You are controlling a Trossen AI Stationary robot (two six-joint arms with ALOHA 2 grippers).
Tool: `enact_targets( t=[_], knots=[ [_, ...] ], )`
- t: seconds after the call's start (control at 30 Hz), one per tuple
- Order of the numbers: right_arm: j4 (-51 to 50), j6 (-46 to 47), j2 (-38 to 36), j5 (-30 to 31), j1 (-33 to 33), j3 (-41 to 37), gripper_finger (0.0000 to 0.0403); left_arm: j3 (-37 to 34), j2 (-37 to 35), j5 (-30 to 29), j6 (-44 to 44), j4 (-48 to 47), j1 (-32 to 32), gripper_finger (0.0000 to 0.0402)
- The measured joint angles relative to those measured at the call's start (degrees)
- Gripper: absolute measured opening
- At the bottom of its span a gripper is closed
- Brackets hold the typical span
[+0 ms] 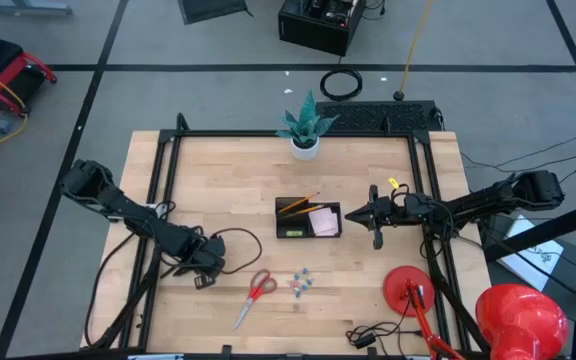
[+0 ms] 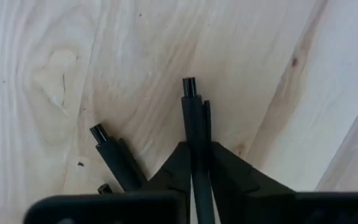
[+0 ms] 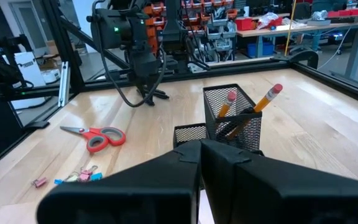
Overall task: Pick and place office supplies into organizer
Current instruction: Put the black pen into the desk organizer
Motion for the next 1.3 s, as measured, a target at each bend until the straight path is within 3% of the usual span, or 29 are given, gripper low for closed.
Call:
enact_targets(
  t=[0.27,0.57,0.77,1.0,1.3],
  knots=[
    [0.0,0.0,0.0,0.0,0.0,-0.02,0.0004,4.54,0.32,-6.59,7.74,2.92,0.05,0.004],
    [0.44,0.0,0.0,0.0,0.0,0.0,0.0004,13.65,0.03,-17.13,24.91,11.15,1.54,0.0031],
    [0.44,0.0,0.0,0.0,-0.02,-0.02,0.0004,15.83,-0.04,-22.78,42.86,27.91,4.58,0.004],
    [0.44,0.0,0.0,0.0,-0.01,0.0,0.0004,14.79,-0.13,-22.55,58.55,49.56,11.37,0.0038],
    [0.44,0.0,0.0,0.0,0.0,0.0,0.0004,6.38,0.65,-10.27,59.85,76.23,23.31,0.0039]
  ],
)
